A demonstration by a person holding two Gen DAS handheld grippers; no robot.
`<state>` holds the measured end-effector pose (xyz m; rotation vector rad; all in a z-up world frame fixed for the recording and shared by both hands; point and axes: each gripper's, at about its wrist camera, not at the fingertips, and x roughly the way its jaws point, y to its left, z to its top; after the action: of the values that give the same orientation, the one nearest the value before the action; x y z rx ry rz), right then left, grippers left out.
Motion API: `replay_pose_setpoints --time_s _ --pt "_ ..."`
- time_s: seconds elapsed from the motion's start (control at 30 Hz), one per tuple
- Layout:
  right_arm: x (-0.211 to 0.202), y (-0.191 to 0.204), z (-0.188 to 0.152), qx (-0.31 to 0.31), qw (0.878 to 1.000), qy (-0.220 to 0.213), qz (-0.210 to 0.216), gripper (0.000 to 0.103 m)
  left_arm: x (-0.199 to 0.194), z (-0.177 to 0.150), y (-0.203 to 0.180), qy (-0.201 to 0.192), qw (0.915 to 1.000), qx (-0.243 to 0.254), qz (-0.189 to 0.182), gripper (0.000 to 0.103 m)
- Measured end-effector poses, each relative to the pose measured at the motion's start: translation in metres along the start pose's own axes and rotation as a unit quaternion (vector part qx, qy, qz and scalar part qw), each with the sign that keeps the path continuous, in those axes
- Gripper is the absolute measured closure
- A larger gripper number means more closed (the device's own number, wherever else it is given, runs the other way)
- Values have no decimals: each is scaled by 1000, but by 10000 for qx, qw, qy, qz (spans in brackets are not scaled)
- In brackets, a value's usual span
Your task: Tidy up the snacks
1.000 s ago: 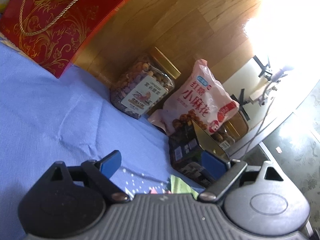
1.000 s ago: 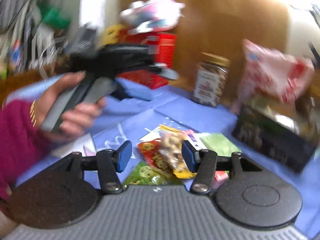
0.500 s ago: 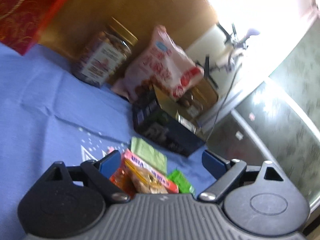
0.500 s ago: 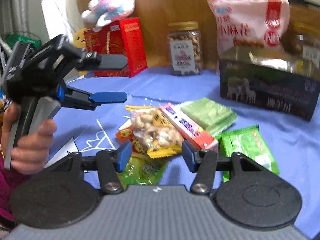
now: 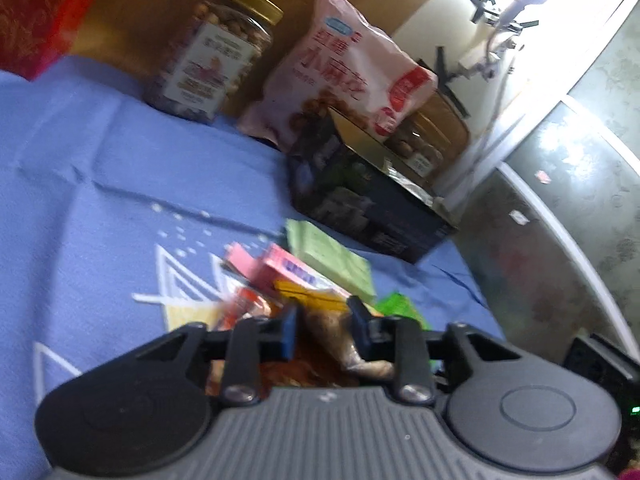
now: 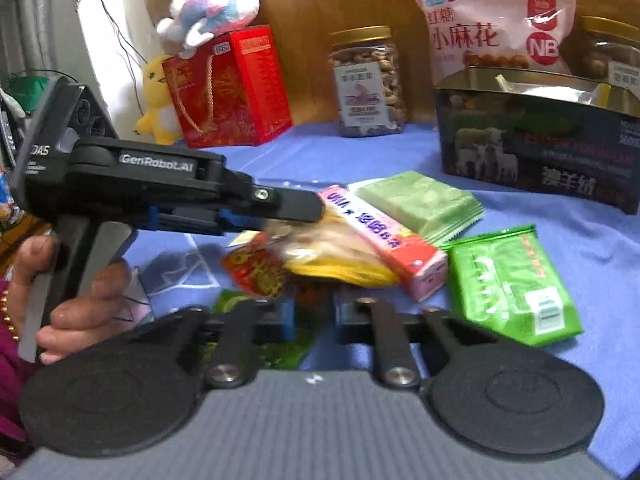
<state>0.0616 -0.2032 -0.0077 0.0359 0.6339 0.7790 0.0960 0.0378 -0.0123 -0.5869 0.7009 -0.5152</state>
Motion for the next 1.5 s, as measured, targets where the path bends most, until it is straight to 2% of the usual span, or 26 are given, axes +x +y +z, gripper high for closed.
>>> replay_pose_setpoints --time_s 0.1,0.23,0.27,0.3,0.4,0.53,0.6,0.63,0.73,0.77,0.8,0.87,0.93,1.0,1.07,1.1,1.13,1.27,1.37,1.5 --pt "-1 10 -3 -349 9991 -89 -207 92 0 -4 -8 11 9998 189 82 78" --pt "-10 27 -10 -1033 9934 -268 -424 98 -13 -7 -8 -55 10000 30 -1 77" --pt "-14 30 -12 -1206 9911 -314 -459 98 -17 -7 -8 -68 10000 -34 24 72" --pt "-17 33 -14 -1350 9890 -360 -484 98 -20 -8 -7 -85 9999 -86 11 61" --pt "-24 38 -19 -1672 9834 -422 -567 98 -33 -6 -4 -245 9992 -280 -156 39" --pt "-23 31 -21 -1515 9864 -299 -556 91 -35 2 -3 -312 9984 -444 -138 37" --pt "-24 23 -19 -1219 9911 -248 -480 85 -31 5 -2 -262 9985 -481 -59 37" --pt "-25 21 -17 -1066 9930 -248 -433 78 -28 6 -1 -227 9985 -494 -36 37" --pt "-31 2 -10 -403 9990 -209 -51 55 -18 8 -5 -118 9991 -411 -15 41" --pt "-33 -6 -8 -84 9997 -190 146 52 -15 9 -7 -80 9993 -376 -28 44" --pt "-34 -13 -6 211 9991 -197 301 52 -12 8 -7 -46 9993 -357 -32 51" --pt "-35 -30 -3 829 9946 -201 590 52 -6 7 -6 50 9993 -382 -12 57" --pt "-35 -44 -4 1396 9864 -161 855 52 -3 4 -4 124 9991 -404 -14 67" --pt "-29 -56 -3 1874 9779 -18 926 50 0 2 -4 224 9992 -336 56 84" --pt "-18 -64 -2 2213 9710 89 905 57 0 -1 -7 191 9994 -229 192 84" --pt "-15 -66 -1 2327 9681 87 926 65 -1 -1 -7 173 9994 -229 202 84" --pt "-12 -67 0 2343 9687 117 811 76 -4 -1 -8 150 9994 -242 190 84" --pt "-19 -60 3 2223 9689 14 1090 77 -25 7 -24 -81 9999 -93 -66 84" --pt "-32 -62 22 1941 9739 -385 1113 77 -31 27 -44 -270 9993 106 -252 84" --pt "-43 -71 58 1437 9827 -948 681 77 -10 66 -71 -449 9976 421 -317 84"
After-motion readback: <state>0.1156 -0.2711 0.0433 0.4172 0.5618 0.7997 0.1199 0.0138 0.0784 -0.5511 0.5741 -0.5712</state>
